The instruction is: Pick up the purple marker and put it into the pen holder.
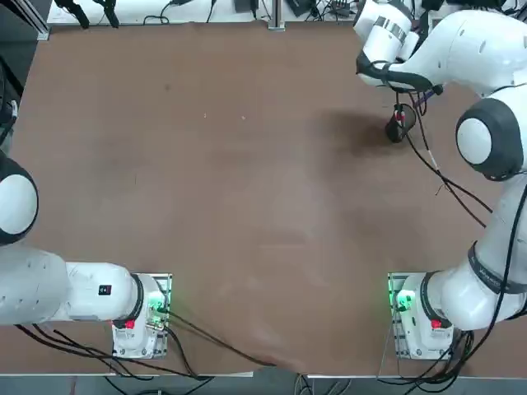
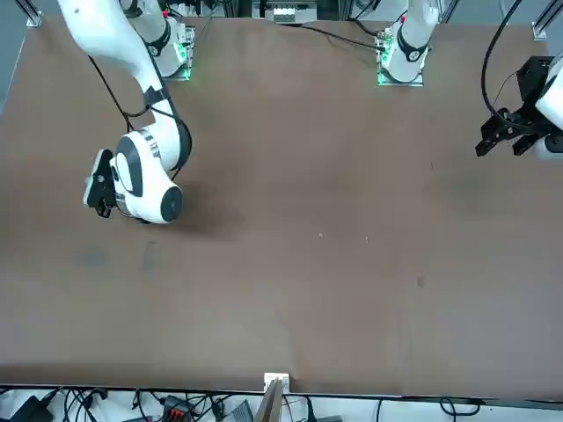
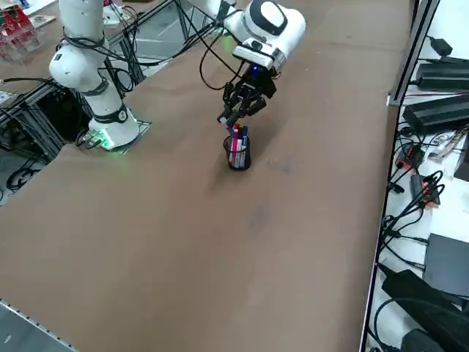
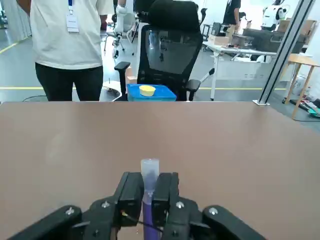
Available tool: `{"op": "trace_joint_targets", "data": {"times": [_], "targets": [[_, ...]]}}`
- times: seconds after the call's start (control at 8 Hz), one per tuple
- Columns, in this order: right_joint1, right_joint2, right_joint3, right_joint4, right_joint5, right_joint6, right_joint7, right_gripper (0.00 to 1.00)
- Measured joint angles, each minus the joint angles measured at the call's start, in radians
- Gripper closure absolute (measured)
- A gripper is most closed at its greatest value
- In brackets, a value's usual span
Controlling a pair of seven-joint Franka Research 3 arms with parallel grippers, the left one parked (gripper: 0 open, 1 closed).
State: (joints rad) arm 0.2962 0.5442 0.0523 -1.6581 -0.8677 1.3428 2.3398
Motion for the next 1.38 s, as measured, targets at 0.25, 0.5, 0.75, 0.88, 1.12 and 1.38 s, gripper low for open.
{"op": "trace_joint_targets", "data": {"times": [0.25, 0.5, 0.75, 0.88, 1.12, 1.38], "targets": [[0.014, 0.019, -0.001, 0.0, -0.001, -0.006, 0.018, 0.85], [0.036, 0.044, -0.001, 0.0, -0.001, -0.025, 0.025, 0.83], [0.044, 0.061, -0.002, 0.0, -0.014, -0.041, 0.032, 0.72], [0.054, 0.069, -0.002, 0.0, -0.029, -0.054, 0.033, 0.56], [0.068, 0.073, -0.003, 0.012, -0.036, -0.071, 0.034, 0.17], [0.068, 0.07, -0.005, 0.032, -0.036, -0.083, -0.016, 0.0]]}}
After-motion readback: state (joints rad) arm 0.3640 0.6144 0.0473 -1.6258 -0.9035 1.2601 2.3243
